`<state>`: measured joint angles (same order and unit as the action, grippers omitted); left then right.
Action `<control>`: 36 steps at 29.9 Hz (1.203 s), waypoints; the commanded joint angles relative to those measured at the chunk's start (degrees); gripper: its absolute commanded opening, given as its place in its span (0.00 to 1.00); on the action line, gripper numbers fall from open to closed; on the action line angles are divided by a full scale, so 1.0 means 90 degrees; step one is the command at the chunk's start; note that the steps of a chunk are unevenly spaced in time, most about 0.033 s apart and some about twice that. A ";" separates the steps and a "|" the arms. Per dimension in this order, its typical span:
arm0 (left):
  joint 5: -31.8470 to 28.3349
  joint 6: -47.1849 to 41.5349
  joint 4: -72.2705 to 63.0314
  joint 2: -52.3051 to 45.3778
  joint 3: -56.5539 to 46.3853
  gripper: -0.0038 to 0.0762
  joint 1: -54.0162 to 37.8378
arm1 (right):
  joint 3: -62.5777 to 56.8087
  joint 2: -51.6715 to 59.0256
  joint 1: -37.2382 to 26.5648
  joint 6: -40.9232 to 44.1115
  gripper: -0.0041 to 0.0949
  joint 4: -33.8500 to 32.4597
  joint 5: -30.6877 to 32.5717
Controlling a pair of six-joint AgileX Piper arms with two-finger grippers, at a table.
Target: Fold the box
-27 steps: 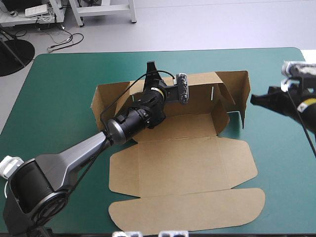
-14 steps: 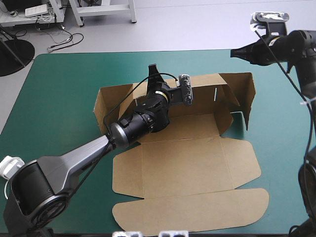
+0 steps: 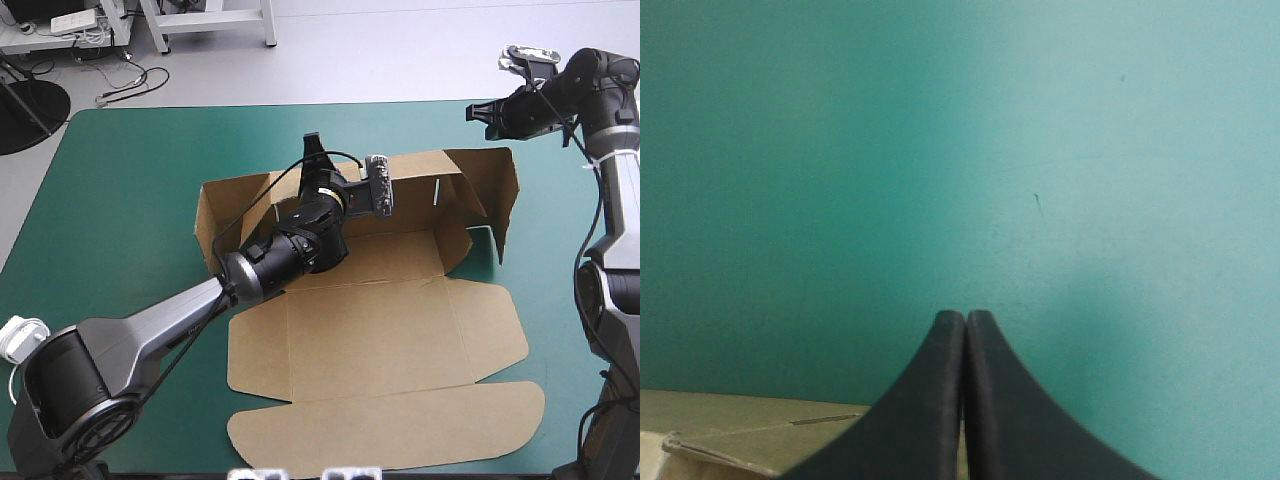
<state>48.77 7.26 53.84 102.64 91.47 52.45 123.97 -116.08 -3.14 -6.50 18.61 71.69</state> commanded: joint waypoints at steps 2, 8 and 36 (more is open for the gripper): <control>-0.0111 -0.0109 -0.0051 -0.0294 0.0129 0.04 0.0071 | 0.0229 0.0314 -0.0036 -0.0096 0.02 0.0464 0.0010; -0.0111 -0.0273 -0.0035 -0.0294 0.0129 0.04 0.0071 | -0.0169 0.0452 -0.0036 -0.0082 0.02 0.0627 0.0010; 0.0040 -0.0386 -0.0101 -0.0281 -0.0080 0.04 0.0071 | -0.5207 0.3024 -0.0036 -0.2966 0.02 0.2210 -0.2139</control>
<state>49.18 5.14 54.00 102.64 90.82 52.49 80.08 -93.73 -3.14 -29.38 34.56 58.01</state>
